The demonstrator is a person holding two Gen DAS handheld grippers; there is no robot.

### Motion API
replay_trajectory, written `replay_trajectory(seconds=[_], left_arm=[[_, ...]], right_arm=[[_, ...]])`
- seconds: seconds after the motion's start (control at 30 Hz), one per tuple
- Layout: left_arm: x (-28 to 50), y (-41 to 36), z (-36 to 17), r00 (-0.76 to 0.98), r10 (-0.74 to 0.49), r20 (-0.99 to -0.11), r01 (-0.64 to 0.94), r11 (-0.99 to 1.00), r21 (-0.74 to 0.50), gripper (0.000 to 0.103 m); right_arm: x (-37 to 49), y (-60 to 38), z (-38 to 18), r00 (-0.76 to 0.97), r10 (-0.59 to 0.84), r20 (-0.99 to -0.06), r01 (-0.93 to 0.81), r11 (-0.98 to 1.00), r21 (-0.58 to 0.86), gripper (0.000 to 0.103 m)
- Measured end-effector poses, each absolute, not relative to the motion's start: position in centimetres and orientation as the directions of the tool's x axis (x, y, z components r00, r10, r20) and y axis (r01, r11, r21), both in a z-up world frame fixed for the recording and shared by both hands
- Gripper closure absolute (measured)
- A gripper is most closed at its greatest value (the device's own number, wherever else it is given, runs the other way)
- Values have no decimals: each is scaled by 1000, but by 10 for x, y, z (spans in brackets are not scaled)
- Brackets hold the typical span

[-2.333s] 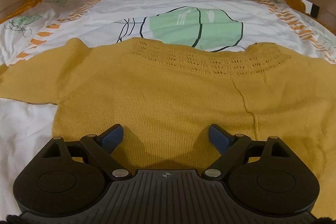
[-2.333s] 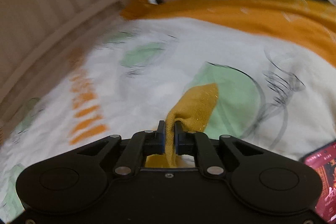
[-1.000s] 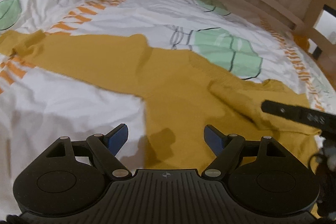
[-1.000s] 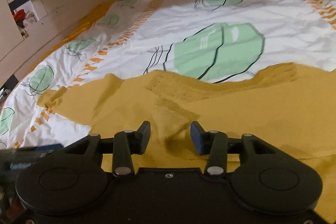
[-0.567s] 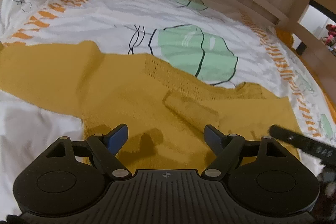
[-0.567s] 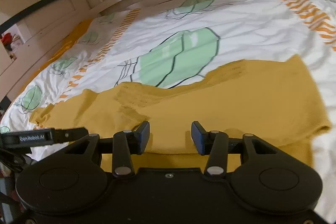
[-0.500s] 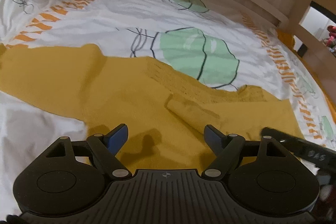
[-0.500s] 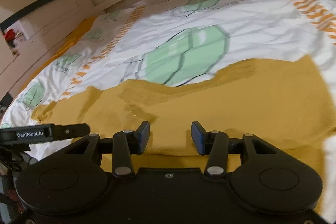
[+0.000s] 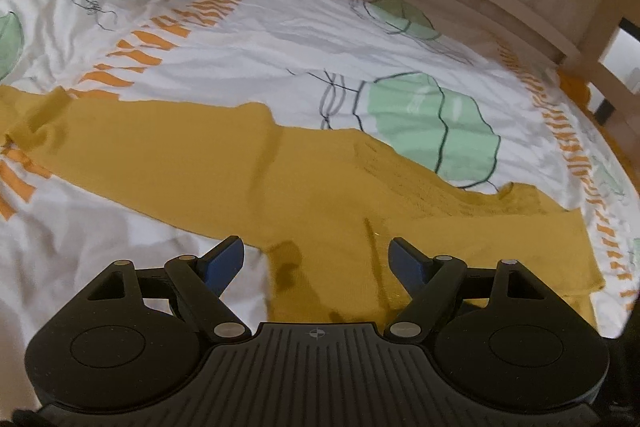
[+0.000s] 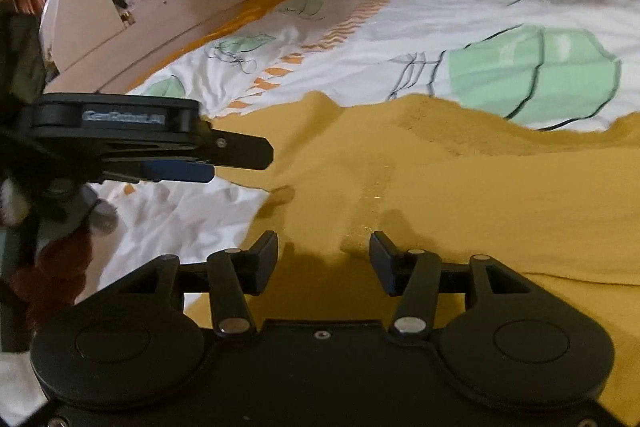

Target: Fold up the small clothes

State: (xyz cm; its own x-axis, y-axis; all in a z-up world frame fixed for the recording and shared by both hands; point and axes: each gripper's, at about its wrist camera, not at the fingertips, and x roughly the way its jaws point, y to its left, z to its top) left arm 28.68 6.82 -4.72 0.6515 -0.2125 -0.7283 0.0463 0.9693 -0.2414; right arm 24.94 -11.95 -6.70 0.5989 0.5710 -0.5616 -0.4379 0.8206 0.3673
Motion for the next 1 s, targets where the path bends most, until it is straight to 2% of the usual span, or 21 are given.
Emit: replay_trajectory(seconds=[0.17, 0.33, 0.47, 0.53, 0.57, 0.73, 0.83, 0.93, 1.0], left_arm=[[292, 52, -62, 608, -263, -749, 82, 959, -270, 24], [299, 33, -77, 581, -287, -762, 116, 956, -271, 24], [305, 19, -83, 564, -303, -768, 140, 952, -272, 25], [308, 14, -86, 561, -299, -772, 142, 954, -266, 26], [310, 12, -88, 556, -297, -777, 139, 954, -265, 30], [318, 5, -97, 539, -312, -782, 122, 948, -293, 33], [322, 2, -98, 541, -311, -781, 120, 948, -294, 39], [325, 2, -97, 548, -307, -778, 100, 948, -303, 56], [328, 5, -95, 554, -305, -775, 85, 946, -311, 90]], right_arm=[[231, -179, -47, 672, 492, -553, -298, 864, 406, 43], [211, -228, -34, 750, 345, -565, -161, 923, 350, 37], [208, -259, -30, 805, 228, -547, -74, 955, 288, 18], [210, -267, -32, 821, 171, -545, -37, 968, 248, 16], [212, -269, -35, 823, 149, -548, -20, 972, 234, 11], [215, -278, -42, 813, 169, -558, -14, 963, 271, 7], [212, -275, -38, 815, 186, -548, -39, 962, 269, 7], [208, -275, -37, 820, 194, -539, -49, 961, 273, 6], [209, -276, -37, 819, 197, -539, -46, 959, 281, 6]])
